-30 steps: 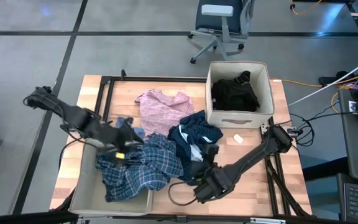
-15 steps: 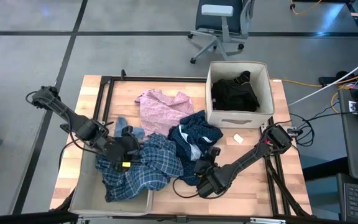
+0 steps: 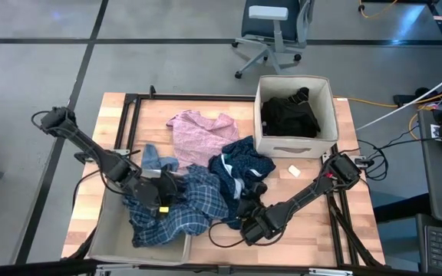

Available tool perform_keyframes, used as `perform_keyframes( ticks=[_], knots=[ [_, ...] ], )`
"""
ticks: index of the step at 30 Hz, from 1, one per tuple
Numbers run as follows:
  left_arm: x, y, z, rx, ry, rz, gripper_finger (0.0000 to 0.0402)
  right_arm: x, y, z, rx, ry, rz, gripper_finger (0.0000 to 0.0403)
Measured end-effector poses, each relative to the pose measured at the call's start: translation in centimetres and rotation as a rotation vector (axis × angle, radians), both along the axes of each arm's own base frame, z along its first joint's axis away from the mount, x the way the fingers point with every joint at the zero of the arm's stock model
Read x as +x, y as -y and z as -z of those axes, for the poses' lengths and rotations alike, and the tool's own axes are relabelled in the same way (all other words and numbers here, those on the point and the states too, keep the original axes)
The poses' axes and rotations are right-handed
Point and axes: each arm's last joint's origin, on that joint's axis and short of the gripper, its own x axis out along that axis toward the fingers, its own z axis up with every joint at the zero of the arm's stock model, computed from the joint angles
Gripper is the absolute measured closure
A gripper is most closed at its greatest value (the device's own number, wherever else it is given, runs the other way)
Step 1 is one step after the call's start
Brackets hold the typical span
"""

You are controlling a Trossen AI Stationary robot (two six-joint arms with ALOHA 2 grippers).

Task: Sort clothes
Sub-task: Put the blue checkered shirt into the bottom white laundry organizer

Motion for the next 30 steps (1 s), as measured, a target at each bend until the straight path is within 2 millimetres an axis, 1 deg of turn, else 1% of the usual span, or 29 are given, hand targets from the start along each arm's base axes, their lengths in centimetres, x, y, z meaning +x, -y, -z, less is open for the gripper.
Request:
perform_keyframes(
  ticks=[2, 4, 6, 8, 9, 10, 12, 15, 18, 20, 24, 30],
  knots=[
    [0.2, 0.2, 0.2, 0.004, 0.011, 0.009, 0.0268, 0.0, 0.0, 0.0, -0.009, 0.007, 0.002, 0.0205],
    [0.4, 0.2, 0.4, 0.026, 0.008, 0.014, 0.0290, 0.1, 0.0, -0.1, -0.019, 0.022, 0.004, 0.0205],
    [0.5, 0.2, 0.6, 0.044, 0.005, 0.004, 0.0325, 0.2, 0.0, -0.1, -0.025, 0.040, 0.006, 0.0205],
    [0.5, 0.2, 0.7, 0.051, 0.006, 0.004, 0.0371, 0.2, 0.0, -0.1, -0.027, 0.040, 0.006, 0.0205],
    [0.5, 0.1, 0.5, 0.049, 0.010, 0.003, 0.0385, 0.2, 0.0, -0.1, -0.027, 0.040, 0.006, 0.0205],
    [0.4, 0.1, 0.3, 0.043, 0.013, 0.004, 0.0391, 0.2, 0.0, -0.1, -0.027, 0.040, 0.006, 0.0205],
    [0.3, 0.0, -0.6, 0.015, 0.018, 0.002, 0.0391, 0.2, 0.0, -0.1, -0.027, 0.040, 0.006, 0.0205],
    [-0.5, 0.0, -2.9, -0.002, 0.012, 0.016, 0.0398, 0.2, 0.0, -0.1, -0.028, 0.040, 0.006, 0.0205],
    [-1.5, -0.2, -6.2, -0.022, 0.034, 0.020, 0.0398, 0.2, 0.0, -0.1, -0.028, 0.039, 0.006, 0.0205],
    [-2.4, -0.5, -7.9, -0.004, 0.031, 0.018, 0.0399, 0.2, 0.0, -0.1, -0.028, 0.039, 0.006, 0.0205],
    [-4.0, -1.2, -11.5, 0.023, 0.078, -0.002, 0.0400, 0.4, 0.3, -0.1, -0.023, 0.040, 0.018, 0.0205],
    [-6.7, -2.0, -15.9, 0.029, 0.169, 0.003, 0.0400, 0.5, 0.6, -0.1, -0.015, 0.036, 0.028, 0.0205]
  ],
)
